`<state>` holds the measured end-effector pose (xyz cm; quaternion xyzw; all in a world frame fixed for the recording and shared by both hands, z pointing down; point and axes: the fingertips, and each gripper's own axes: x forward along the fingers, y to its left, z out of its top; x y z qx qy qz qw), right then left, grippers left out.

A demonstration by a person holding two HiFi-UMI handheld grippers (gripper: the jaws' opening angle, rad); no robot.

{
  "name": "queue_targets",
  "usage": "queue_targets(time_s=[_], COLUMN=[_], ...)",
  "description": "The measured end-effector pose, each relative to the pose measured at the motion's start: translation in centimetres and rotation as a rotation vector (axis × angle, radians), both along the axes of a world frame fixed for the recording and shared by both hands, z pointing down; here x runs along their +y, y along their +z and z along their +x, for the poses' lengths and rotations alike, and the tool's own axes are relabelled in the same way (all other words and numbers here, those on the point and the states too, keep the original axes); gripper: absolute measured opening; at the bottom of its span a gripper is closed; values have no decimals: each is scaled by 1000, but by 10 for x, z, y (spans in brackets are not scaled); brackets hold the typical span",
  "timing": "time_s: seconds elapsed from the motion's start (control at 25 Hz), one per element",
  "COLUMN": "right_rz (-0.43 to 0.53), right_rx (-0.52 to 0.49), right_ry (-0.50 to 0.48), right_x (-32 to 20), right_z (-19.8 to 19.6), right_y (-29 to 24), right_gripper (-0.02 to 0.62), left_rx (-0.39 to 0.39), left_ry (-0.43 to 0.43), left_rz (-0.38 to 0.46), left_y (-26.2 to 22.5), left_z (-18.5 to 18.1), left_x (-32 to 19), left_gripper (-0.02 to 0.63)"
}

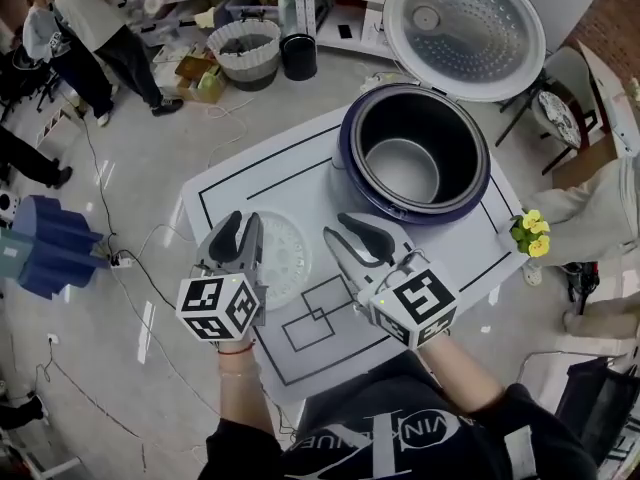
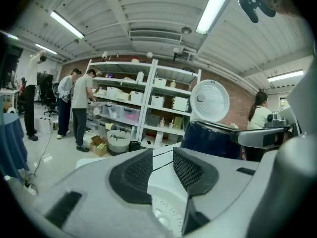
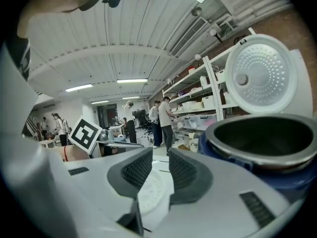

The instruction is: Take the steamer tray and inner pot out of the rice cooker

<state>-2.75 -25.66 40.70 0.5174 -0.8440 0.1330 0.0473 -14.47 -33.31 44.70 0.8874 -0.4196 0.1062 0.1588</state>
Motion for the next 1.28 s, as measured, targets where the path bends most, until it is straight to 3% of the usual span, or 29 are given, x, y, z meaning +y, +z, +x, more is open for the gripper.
queue_targets(time_s=[0.32, 0.72, 1.04, 1.28], right_rz=[74, 100, 68, 35], right_rx=[-7, 28, 52, 38], right_ry=[107, 353, 477, 499], right_x=[25, 40, 42, 36], right_z=[61, 165, 229, 258], right_y=[-39, -54, -46, -36], right_gripper=[95, 95, 95, 95], left_rx=[70, 182, 159, 117], left_ry=[147, 264, 301, 289], left_rz=[52, 23, 18, 5], left_y=[-43, -66, -68, -64], left_z=[75, 138, 173, 187], left_x=[6, 13, 12, 5], left_gripper=[114, 114, 114, 114])
